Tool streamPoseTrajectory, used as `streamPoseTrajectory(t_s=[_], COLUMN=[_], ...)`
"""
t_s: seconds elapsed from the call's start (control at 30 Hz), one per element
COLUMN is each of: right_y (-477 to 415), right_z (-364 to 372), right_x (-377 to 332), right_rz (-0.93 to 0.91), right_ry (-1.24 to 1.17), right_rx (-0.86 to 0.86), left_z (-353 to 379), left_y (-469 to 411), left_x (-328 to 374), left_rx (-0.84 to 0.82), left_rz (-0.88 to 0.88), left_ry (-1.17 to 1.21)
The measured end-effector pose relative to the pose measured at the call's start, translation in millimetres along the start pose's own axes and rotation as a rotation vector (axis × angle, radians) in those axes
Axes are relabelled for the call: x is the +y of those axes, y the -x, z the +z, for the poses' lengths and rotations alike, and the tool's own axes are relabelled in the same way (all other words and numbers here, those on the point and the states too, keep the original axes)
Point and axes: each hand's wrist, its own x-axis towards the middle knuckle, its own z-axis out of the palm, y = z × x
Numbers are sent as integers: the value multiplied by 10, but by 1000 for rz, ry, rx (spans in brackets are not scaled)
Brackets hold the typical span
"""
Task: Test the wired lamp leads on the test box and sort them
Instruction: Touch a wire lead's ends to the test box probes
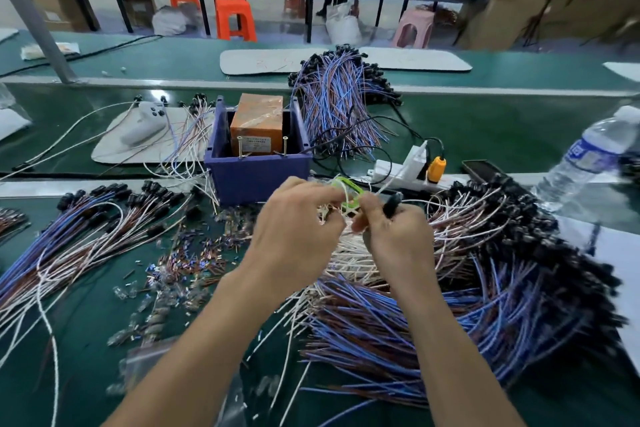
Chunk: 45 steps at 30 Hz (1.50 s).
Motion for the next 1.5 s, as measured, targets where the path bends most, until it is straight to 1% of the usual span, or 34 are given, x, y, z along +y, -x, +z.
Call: streamPoseTrajectory(t_s=[0.03, 0.07, 0.1, 0.13, 0.17, 0.2, 0.23, 0.27, 0.3, 0.37, 0.4, 0.43, 0.53, 0.6, 0.67, 0.7, 0.77, 0.87, 0.97, 1.03, 1.13, 1.2, 1.27, 1.33, 1.43, 1.5], right_y=[-26, -52, -76, -103, -128, -152, -170, -189, -199, -209, -216, -232, -289, -333, -383, -412, -467, -562, -693, -801, -943, -1002, -1028, -1009, -916, -814], right_z=[-45, -91, -132, -177, -223, -268, -314, -350, -385, -436, -457, -482, -603, -702, -802, -850, -948, -1121, -1332, -1411, -1425, -1439, -1467, -1473, -1423, -1313], right_x=[17, 34, 51, 66, 77, 82, 84, 80, 78, 68, 66, 70, 101, 147, 195, 223, 277, 323, 349, 360, 398, 437, 470, 468, 380, 301], right_rz=[5, 17, 32, 46, 57, 72, 85, 93, 96, 108, 128, 151, 203, 217, 184, 163, 126, 78, 93, 139, 217, 233, 225, 228, 216, 137], right_ry=[-10, -16, -15, -7, -2, -26, -96, -191, -271, -368, -414, -461, -586, -623, -545, -481, -306, 135, 543, 736, 967, 1026, 1044, 1074, 1126, 1082], right_rx=[13, 30, 53, 76, 89, 84, 58, 14, -36, -99, -99, -90, -83, -61, -8, 24, 98, 254, 368, 346, 263, 219, 188, 194, 300, 409], left_z=[34, 61, 66, 73, 92, 126, 159, 191, 230, 340, 401, 464, 616, 679, 719, 738, 776, 811, 821, 868, 990, 1038, 1036, 991, 906, 851], left_y=[-1, -5, -4, -15, -27, -41, -53, -57, -67, -121, -151, -170, -186, -166, -152, -161, -203, -289, -354, -361, -321, -296, -287, -293, -289, -280], left_x=[77, 143, 208, 253, 279, 285, 294, 303, 319, 317, 305, 290, 226, 195, 167, 148, 107, -4, -166, -237, -244, -241, -272, -311, -349, -378], left_rx=[44, 135, 216, 258, 272, 280, 285, 274, 218, -10, -117, -183, -254, -190, -130, -152, -247, -318, -331, -300, -225, -208, -242, -281, -292, -244], left_rz=[7, -2, -41, -89, -112, -90, -34, 34, 91, 137, 121, 108, 85, 61, 45, 12, -60, -98, -144, -153, -153, -172, -199, -199, -167, -142], left_ry=[14, 0, -56, -122, -154, -133, -57, 25, 65, 96, 102, 104, 160, 252, 274, 314, 416, 389, 351, 303, 196, 146, 133, 118, 139, 173])
